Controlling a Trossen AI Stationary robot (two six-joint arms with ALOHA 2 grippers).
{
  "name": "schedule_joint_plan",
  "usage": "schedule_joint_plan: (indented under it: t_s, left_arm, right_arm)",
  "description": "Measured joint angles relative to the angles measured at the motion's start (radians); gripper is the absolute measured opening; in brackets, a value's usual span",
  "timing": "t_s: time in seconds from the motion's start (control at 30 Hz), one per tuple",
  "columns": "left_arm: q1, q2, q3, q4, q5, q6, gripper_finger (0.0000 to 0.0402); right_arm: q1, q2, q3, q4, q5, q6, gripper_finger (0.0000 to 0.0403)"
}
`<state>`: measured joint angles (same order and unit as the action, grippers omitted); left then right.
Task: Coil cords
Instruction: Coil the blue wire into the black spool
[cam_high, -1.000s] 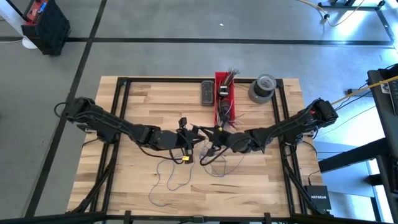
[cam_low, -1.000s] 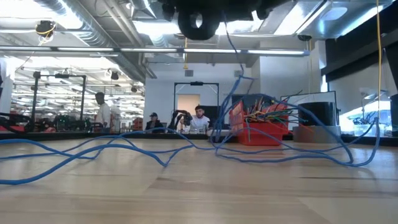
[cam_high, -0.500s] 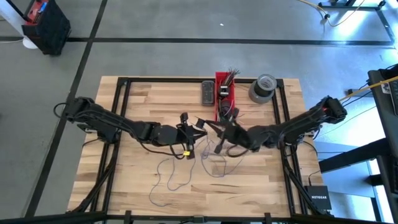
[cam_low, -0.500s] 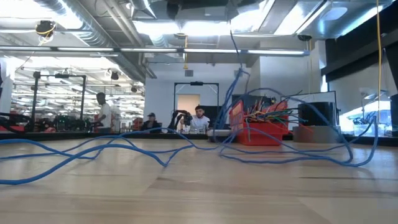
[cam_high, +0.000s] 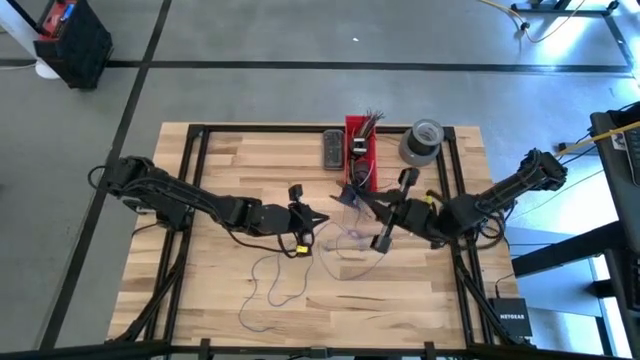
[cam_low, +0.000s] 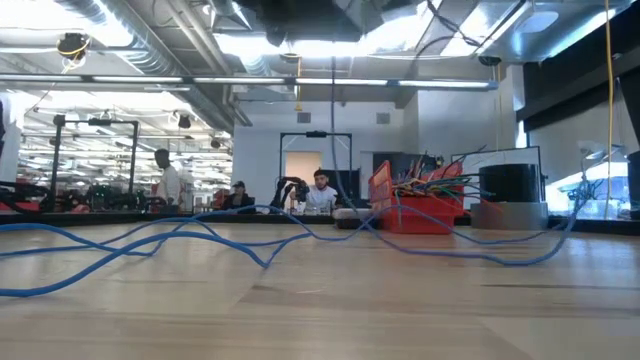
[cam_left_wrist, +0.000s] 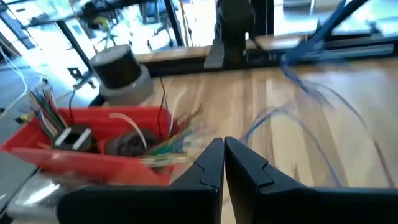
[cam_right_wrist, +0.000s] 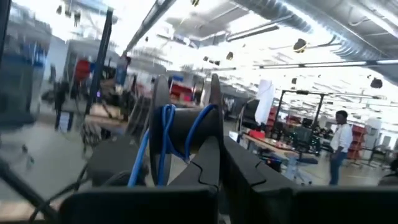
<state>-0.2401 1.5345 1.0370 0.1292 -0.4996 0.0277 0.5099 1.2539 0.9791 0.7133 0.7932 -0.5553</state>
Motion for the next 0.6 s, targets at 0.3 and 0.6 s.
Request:
schedule_joint_plan:
  t_s: [0.3,0.6]
  left_arm:
    - [-0.009,-0.003,0.001,-0.019,0.029,0.006,0.0028]
    - [-0.008,0.039,0.001,-0.014,0.176,0.026,0.0124]
  right_arm:
    - [0.004,0.014,0.011,-0.218,0.064,0.078,0.0007]
    - [-0.027,0.058,0.009,-0.297,0.098,0.131,0.0007]
